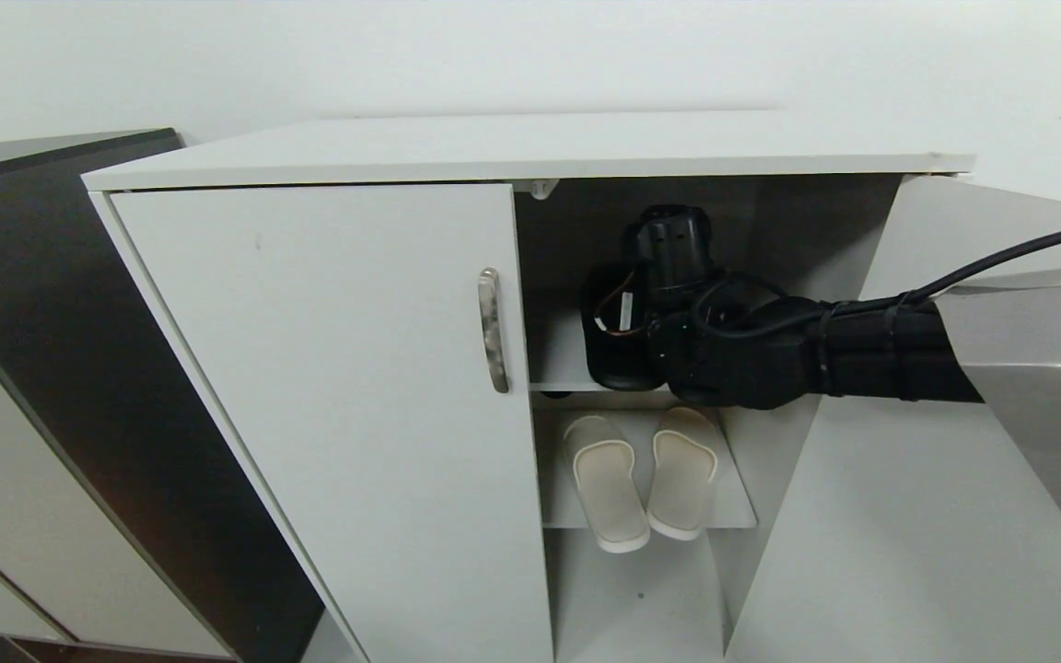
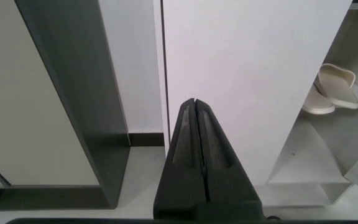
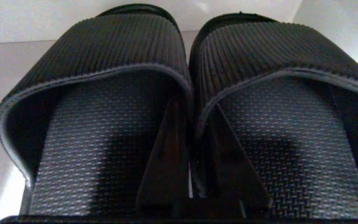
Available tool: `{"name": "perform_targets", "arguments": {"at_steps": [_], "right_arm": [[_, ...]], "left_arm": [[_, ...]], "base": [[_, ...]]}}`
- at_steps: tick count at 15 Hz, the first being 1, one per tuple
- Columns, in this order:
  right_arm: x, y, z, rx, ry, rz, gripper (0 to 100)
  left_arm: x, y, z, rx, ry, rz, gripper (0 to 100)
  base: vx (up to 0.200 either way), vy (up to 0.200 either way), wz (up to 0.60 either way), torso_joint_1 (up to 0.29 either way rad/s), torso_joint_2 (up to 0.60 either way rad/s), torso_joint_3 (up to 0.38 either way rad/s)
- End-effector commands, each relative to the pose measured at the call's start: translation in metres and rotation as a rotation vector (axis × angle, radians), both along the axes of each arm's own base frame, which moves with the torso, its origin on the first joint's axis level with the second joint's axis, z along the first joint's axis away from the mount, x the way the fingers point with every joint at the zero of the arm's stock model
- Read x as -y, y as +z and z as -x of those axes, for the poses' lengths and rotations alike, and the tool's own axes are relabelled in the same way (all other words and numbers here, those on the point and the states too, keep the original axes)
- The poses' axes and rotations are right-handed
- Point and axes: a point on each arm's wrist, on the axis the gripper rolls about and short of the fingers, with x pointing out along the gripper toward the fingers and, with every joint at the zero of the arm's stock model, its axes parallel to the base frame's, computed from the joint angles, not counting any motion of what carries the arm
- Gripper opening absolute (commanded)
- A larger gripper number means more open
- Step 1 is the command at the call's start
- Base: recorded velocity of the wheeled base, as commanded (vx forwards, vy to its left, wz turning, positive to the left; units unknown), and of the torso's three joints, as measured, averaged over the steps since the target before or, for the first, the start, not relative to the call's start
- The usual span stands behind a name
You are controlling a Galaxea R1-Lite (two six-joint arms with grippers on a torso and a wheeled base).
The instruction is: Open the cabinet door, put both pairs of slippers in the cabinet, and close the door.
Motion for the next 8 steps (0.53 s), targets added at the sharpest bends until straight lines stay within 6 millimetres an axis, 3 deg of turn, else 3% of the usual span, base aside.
{"name": "perform_targets", "arguments": {"at_steps": [1, 8], "right_arm": [[-0.0002, -0.0048, -0.0029, -0.007, -0.004, 0.005, 0], [-0.0022, -0.0120, -0.0054, -0.019, -0.004, 0.013, 0]], "left_arm": [[0.0000, 0.0000, -0.0001, -0.001, 0.000, 0.000, 0], [0.0000, 0.0000, -0.0001, -0.001, 0.002, 0.000, 0]], "base": [[0.000, 0.000, 0.00, 0.000, 0.00, 0.000], [0.000, 0.000, 0.00, 0.000, 0.00, 0.000]]}}
